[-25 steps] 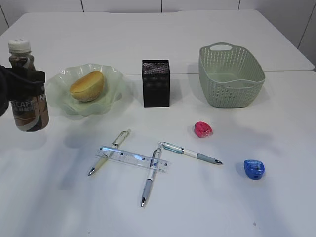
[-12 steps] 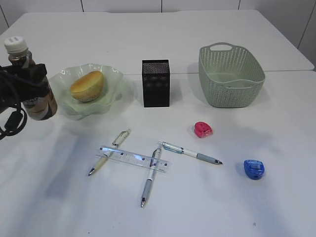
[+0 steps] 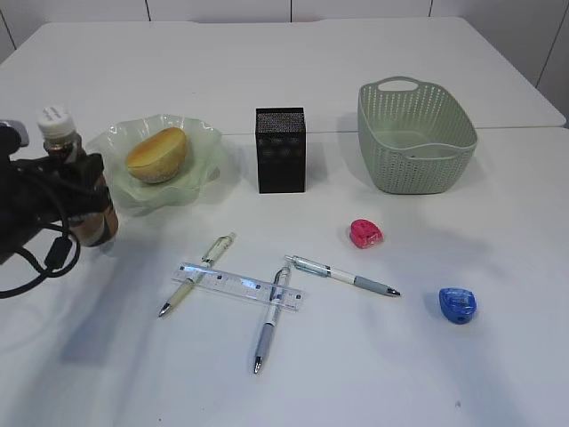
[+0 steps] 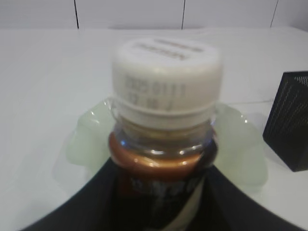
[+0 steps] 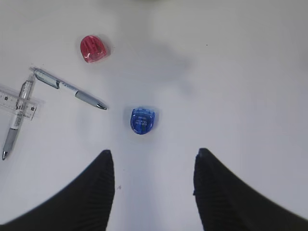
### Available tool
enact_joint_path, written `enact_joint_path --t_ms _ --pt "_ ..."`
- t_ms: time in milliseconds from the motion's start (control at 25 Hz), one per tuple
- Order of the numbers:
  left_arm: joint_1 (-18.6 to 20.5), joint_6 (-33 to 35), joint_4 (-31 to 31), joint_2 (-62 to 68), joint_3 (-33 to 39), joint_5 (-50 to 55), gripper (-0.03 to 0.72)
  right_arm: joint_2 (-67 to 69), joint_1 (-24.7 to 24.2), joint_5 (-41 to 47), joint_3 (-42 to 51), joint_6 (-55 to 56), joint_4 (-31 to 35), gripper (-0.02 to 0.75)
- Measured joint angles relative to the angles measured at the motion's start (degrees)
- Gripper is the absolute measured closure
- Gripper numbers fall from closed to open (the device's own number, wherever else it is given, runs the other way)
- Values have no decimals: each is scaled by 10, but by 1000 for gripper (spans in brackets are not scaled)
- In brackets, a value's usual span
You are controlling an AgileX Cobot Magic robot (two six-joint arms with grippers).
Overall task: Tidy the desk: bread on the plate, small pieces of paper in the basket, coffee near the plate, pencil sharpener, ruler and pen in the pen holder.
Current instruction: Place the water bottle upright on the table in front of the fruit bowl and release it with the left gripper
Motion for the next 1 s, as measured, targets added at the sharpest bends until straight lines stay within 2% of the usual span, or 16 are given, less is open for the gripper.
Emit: enact_joint_path --t_ms 1000 --pt "0 -1 13 84 -32 -22 401 0 0 0 0 -6 -14 313"
